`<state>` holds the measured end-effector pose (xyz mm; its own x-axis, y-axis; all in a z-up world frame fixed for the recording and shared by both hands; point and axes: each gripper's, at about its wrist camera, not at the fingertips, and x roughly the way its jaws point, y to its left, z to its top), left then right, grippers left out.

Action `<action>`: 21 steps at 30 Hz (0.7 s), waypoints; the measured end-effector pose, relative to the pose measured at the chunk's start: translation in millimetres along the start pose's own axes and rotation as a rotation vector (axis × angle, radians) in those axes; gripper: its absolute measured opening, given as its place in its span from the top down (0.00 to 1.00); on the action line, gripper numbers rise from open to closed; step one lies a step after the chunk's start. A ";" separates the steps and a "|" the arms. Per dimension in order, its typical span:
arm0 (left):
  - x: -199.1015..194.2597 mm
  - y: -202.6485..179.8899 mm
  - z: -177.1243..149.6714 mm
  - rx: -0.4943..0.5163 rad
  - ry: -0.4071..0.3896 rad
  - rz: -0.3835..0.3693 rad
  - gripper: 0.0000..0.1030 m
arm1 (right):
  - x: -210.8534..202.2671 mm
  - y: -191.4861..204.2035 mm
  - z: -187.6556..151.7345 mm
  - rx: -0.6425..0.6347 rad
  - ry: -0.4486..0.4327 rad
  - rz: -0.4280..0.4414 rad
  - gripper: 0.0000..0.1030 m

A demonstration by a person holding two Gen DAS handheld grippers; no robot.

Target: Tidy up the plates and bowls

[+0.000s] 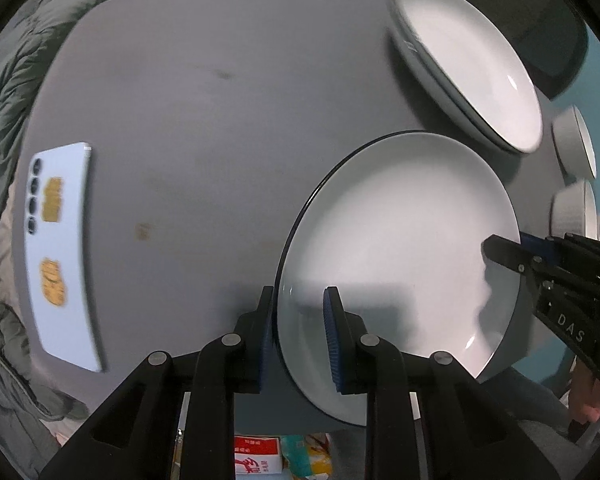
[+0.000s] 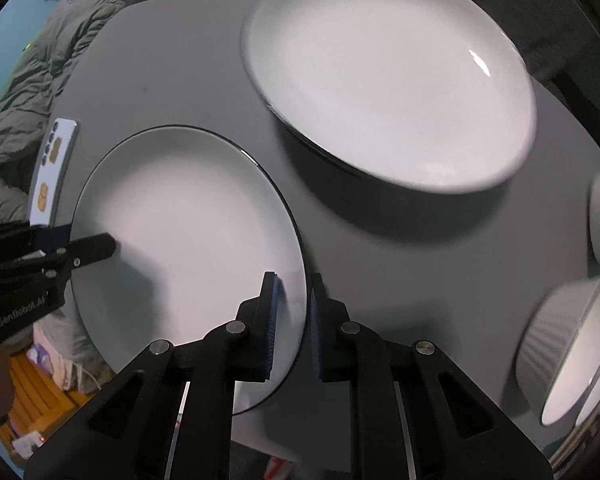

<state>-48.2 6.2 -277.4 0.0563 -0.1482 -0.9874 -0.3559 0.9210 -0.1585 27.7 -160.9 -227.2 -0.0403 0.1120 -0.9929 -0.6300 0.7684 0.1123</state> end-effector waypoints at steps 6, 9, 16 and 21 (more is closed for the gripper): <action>6.4 -36.1 -1.5 0.041 0.019 -0.038 0.78 | -4.8 -24.8 -16.1 0.064 0.005 -0.012 0.86; 9.3 -51.0 2.9 0.070 0.024 -0.039 0.78 | -7.1 -35.4 -22.8 0.093 0.003 -0.022 0.86; 16.6 -73.7 13.5 0.138 0.035 -0.026 0.78 | -13.6 -63.3 -30.8 0.190 -0.029 -0.015 0.86; 13.5 -57.6 15.2 0.168 0.033 -0.012 0.78 | -17.5 -71.8 -32.5 0.205 -0.059 0.008 0.87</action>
<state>-12.8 -43.3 -281.5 0.0280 -0.1690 -0.9852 -0.1941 0.9659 -0.1712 48.5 -238.5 -219.2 0.0048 0.1512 -0.9885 -0.4586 0.8787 0.1322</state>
